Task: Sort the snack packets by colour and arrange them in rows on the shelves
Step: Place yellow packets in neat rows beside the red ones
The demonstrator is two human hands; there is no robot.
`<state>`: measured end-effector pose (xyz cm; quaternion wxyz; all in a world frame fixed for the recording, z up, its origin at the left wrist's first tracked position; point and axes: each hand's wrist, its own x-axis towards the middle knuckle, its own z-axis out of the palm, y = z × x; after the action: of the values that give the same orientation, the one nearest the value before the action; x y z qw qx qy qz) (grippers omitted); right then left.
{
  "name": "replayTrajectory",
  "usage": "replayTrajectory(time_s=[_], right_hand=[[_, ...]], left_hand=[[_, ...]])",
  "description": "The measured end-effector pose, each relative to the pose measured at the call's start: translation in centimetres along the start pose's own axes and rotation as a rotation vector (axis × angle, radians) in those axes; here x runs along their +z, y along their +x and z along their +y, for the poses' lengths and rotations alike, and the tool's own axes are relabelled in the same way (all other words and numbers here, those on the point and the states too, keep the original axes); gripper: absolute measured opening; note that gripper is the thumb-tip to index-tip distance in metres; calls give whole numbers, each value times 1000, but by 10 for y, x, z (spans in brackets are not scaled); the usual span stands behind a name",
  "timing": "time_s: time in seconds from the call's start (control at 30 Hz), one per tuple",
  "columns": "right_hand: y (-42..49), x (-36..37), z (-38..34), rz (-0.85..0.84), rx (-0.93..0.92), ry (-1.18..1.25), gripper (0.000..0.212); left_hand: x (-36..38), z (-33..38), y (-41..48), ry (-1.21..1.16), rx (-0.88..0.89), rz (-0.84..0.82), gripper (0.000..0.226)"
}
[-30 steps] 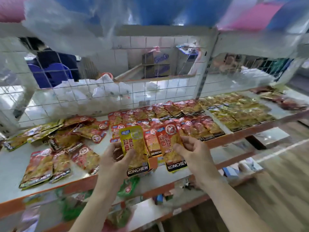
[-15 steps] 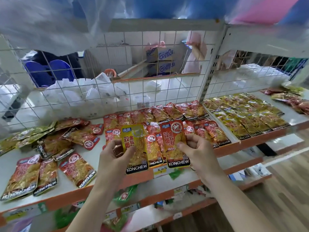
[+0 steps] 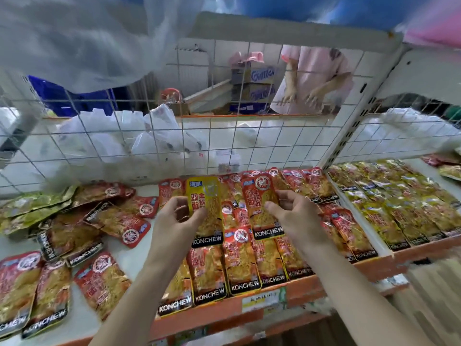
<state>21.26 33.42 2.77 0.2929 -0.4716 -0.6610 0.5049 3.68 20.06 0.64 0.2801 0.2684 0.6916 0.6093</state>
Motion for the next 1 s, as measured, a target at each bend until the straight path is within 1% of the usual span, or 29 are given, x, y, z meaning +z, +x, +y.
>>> replayTrajectory(time_s=[0.13,0.3,0.37,0.43,0.67,0.73,0.9,1.0], right_hand=[[26,9,2,9,-7,-75,17],[57,17,10,-23,15,-85,9],[71,21,17,-38,25,-106,11],[86,26,22,-55,24,-150,14],[120,40,30,-132,-11,-317,10],[123,42,30,-126,-31,-372,8],[127,45,31,-79,-110,-489,14],[127,49,34,-60,-125,-525,14]], left_hand=[[1,-3,20,-20,-39,0,13],[7,-3,35,6,-57,29,14],[10,-3,40,21,-59,41,15],[14,-3,46,25,-58,64,15],[26,-4,59,54,-70,109,14],[28,-5,63,70,-72,115,14],[31,-11,70,71,-69,113,14],[31,-14,72,72,-74,107,16]])
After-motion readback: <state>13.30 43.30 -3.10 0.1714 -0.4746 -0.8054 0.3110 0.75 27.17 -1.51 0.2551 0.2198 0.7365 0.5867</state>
